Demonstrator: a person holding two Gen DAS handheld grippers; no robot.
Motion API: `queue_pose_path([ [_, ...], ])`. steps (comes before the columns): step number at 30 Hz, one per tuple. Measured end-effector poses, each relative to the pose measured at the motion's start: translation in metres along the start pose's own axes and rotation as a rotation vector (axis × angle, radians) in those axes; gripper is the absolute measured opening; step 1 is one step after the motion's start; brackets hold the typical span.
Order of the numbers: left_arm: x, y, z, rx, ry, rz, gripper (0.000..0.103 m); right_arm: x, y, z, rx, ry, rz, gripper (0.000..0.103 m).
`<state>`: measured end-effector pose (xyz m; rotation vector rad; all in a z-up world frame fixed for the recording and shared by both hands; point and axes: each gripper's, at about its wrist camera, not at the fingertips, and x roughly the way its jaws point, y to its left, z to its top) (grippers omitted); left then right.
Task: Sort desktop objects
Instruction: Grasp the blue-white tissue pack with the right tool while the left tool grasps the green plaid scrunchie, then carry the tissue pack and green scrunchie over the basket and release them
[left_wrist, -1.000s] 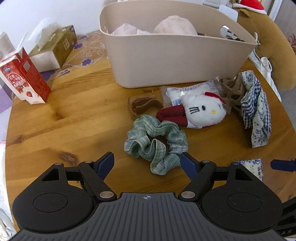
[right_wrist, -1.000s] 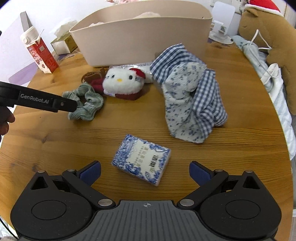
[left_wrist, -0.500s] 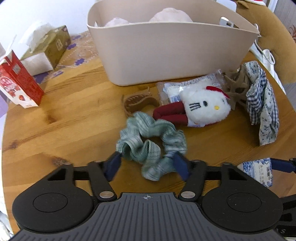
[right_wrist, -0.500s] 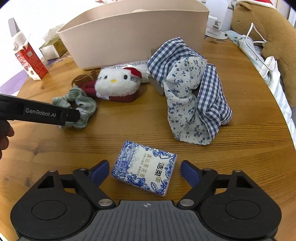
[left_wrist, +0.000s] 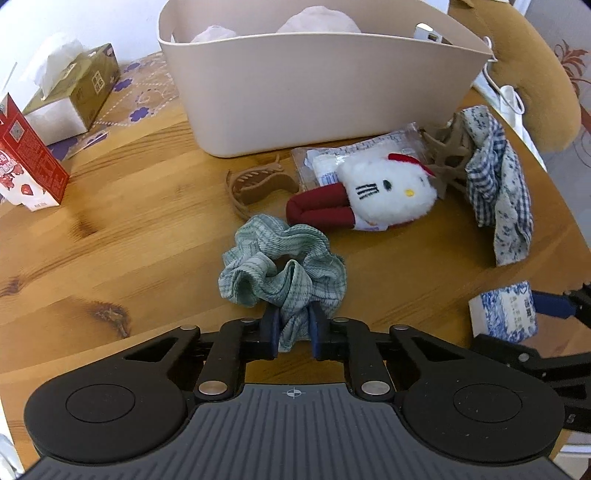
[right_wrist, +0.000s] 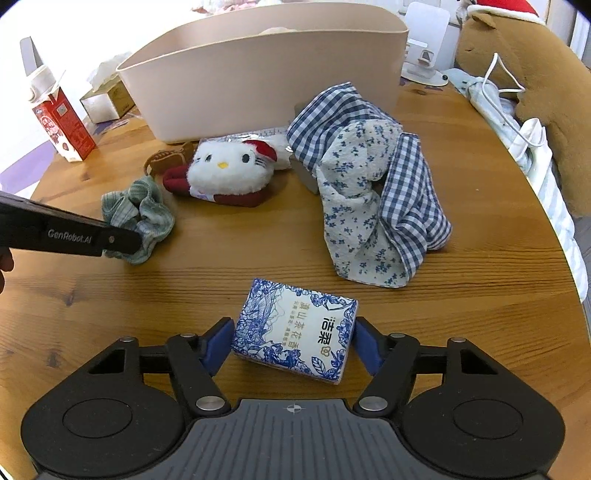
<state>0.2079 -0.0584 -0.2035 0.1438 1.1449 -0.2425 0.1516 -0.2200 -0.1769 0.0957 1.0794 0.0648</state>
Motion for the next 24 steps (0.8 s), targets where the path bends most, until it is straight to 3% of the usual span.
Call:
queue_pose_path([
  [8, -0.018, 0.002, -0.011, 0.008, -0.024, 0.005, 0.015, -0.018, -0.004, -0.002, 0.01, -0.035, 0.019, 0.067],
  [24, -0.077, 0.004, -0.019, 0.026, -0.165, 0.027, 0.015, -0.064, -0.009, -0.004, -0.011, -0.13, 0.037, 0.067],
])
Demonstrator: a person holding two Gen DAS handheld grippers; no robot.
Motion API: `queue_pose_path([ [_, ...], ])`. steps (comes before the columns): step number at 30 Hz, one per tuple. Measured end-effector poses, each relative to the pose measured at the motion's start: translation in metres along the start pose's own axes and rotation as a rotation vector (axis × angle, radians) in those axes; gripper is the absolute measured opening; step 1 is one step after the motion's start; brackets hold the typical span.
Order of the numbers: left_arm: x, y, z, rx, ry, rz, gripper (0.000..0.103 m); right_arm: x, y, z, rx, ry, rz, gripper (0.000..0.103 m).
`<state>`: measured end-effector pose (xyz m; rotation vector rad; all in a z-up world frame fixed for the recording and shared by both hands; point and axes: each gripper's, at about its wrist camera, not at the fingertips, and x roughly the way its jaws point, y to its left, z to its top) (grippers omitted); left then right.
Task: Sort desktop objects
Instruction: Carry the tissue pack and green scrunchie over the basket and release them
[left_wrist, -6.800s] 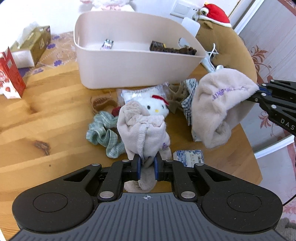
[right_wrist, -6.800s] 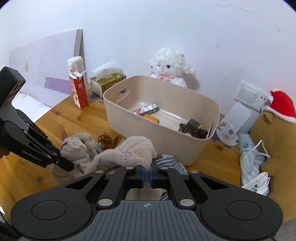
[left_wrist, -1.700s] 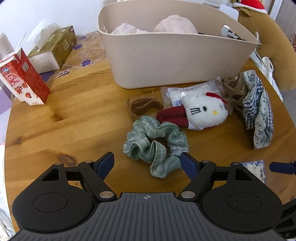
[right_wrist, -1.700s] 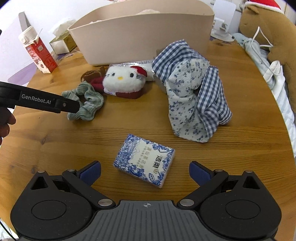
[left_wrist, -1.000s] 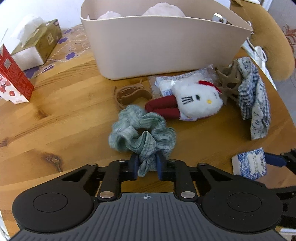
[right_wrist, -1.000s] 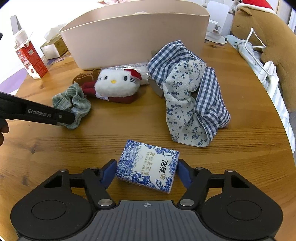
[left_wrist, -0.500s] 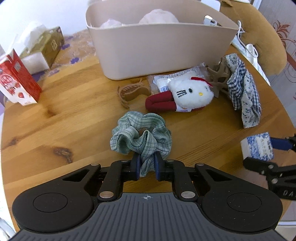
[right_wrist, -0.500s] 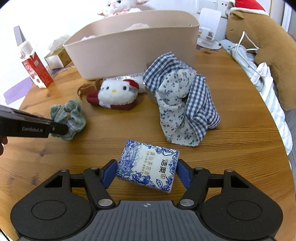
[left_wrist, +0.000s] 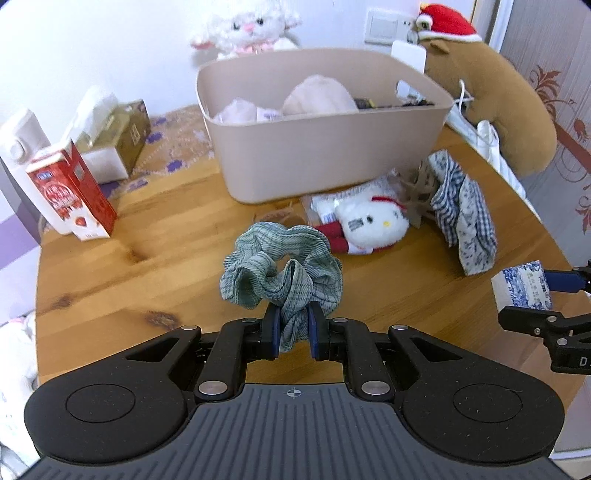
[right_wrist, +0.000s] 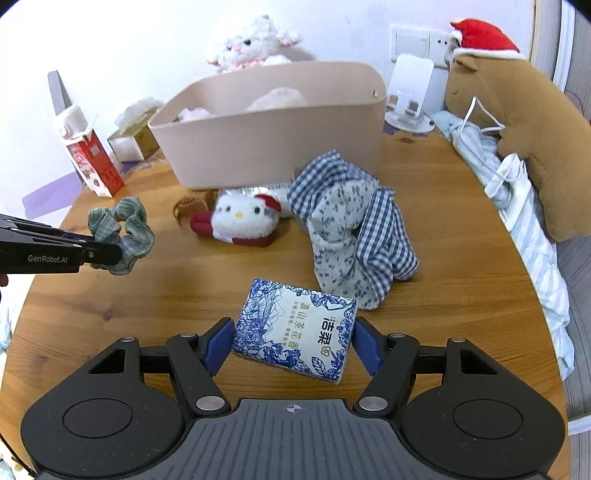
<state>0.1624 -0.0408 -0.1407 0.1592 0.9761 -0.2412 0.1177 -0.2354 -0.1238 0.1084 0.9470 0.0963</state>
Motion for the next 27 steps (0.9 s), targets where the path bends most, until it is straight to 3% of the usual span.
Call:
queue_pose_path([
  [12, -0.035, 0.004, 0.022, 0.013, -0.103, 0.021, 0.015, -0.035, -0.006, 0.029, -0.019, -0.12, 0.002, 0.067],
  [27, -0.051, 0.005, 0.068, 0.021, -0.192, 0.033, 0.015, -0.062, -0.032, 0.071, -0.04, -0.24, -0.035, 0.067],
])
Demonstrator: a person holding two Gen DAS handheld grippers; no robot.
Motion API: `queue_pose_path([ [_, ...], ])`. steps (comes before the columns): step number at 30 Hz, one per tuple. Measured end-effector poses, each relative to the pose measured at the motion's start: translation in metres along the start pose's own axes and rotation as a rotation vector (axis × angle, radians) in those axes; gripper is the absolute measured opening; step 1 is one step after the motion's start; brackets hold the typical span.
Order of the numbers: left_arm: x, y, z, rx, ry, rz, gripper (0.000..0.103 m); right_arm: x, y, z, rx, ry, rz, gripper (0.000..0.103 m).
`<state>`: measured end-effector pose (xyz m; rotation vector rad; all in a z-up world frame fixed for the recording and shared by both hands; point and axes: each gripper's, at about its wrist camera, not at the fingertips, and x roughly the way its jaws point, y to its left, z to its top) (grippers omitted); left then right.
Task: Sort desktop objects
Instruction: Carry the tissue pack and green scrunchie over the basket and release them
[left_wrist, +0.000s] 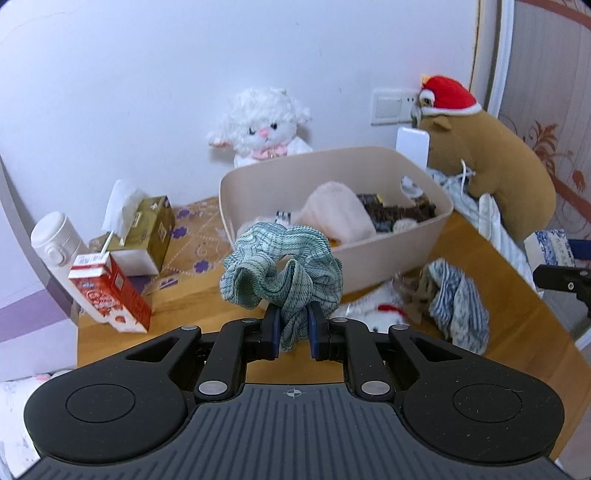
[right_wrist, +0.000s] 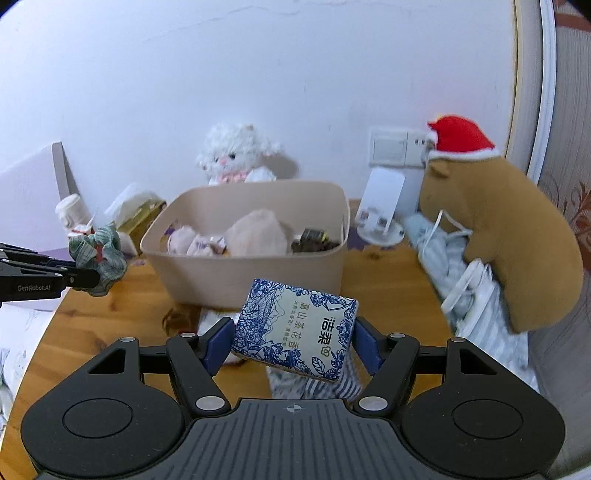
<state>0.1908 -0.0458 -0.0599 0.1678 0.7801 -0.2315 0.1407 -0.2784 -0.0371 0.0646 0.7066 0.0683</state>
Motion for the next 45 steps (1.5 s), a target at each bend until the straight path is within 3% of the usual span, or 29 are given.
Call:
queue_pose_path([
  [12, 0.019, -0.012, 0.035, 0.05, -0.032, 0.012, 0.015, 0.015, -0.018, 0.042, -0.048, -0.06, -0.009, 0.067],
  [26, 0.067, -0.014, 0.073, 0.018, -0.014, 0.019, 0.015, 0.06, -0.031, 0.091, -0.121, -0.079, 0.01, 0.067],
  [35, 0.109, -0.015, 0.084, -0.012, 0.037, 0.036, 0.015, 0.096, -0.025, 0.111, -0.275, -0.068, 0.049, 0.067],
  [45, 0.147, -0.017, 0.083, -0.019, 0.121, 0.067, 0.015, 0.147, -0.007, 0.113, -0.38, 0.006, 0.117, 0.067],
])
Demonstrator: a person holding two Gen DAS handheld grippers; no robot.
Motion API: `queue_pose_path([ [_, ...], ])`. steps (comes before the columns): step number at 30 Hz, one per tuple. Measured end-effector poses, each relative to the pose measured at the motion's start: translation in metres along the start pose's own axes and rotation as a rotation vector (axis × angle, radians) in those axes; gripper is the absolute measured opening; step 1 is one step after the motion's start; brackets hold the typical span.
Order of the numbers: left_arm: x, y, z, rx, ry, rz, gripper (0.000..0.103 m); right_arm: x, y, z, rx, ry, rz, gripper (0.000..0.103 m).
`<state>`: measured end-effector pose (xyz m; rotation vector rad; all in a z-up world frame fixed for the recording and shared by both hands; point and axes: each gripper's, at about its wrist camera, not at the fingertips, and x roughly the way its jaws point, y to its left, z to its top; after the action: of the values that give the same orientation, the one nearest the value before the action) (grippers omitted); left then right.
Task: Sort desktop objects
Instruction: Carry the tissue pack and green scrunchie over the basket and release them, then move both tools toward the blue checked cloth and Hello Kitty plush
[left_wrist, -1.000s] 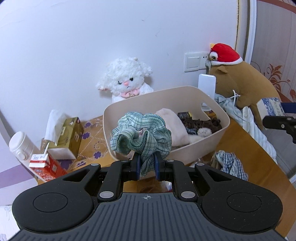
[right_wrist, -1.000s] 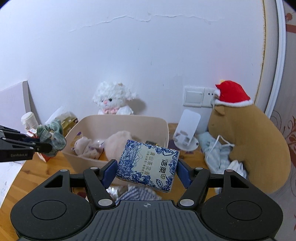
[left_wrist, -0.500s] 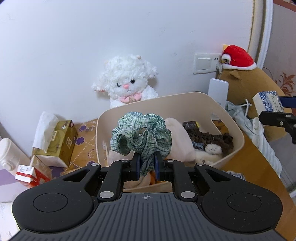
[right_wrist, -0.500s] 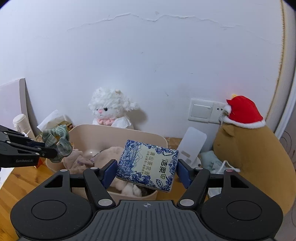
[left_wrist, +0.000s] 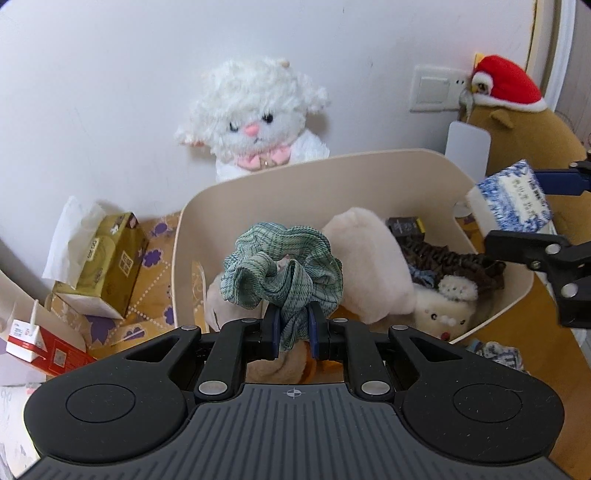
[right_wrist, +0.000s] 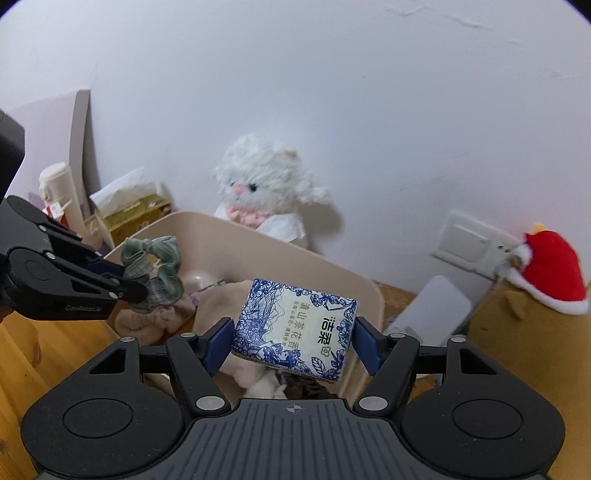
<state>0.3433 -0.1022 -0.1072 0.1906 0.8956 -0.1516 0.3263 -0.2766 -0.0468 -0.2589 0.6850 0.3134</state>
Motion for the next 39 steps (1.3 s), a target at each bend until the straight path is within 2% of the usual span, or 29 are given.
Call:
queue_pose_path([
  [13, 0.022, -0.003, -0.002, -0.028, 0.113, -0.002, 0.018, 0.043, 0.004, -0.008, -0.001, 0.092, 0.065, 0.069],
  [15, 0.018, -0.004, -0.003, -0.032, 0.097, 0.009, 0.029, 0.043, 0.004, -0.01, -0.003, 0.093, 0.055, 0.074],
  [17, 0.015, -0.006, -0.002, -0.028, 0.096, 0.012, 0.052, 0.039, 0.002, -0.011, 0.003, 0.08, 0.056, 0.076],
  [19, 0.011, -0.008, -0.001, -0.022, 0.089, 0.017, 0.061, 0.033, 0.0, -0.012, 0.009, 0.069, 0.06, 0.08],
  [20, 0.009, -0.009, -0.001, -0.017, 0.082, 0.021, 0.061, 0.03, 0.0, -0.013, 0.009, 0.062, 0.059, 0.083],
  [22, 0.006, -0.011, -0.001, -0.01, 0.077, 0.031, 0.062, 0.024, -0.002, -0.014, 0.012, 0.043, 0.054, 0.096],
  [24, 0.002, -0.013, -0.002, -0.005, 0.069, 0.037, 0.063, 0.017, -0.004, -0.016, 0.026, 0.02, 0.047, 0.103],
  [28, -0.008, -0.014, -0.007, -0.003, 0.052, 0.04, 0.074, 0.004, -0.006, -0.023, 0.043, 0.005, 0.044, 0.103],
  [39, -0.039, -0.007, -0.03, -0.039, 0.014, 0.047, 0.083, -0.028, -0.008, -0.054, 0.105, 0.001, 0.033, 0.103],
])
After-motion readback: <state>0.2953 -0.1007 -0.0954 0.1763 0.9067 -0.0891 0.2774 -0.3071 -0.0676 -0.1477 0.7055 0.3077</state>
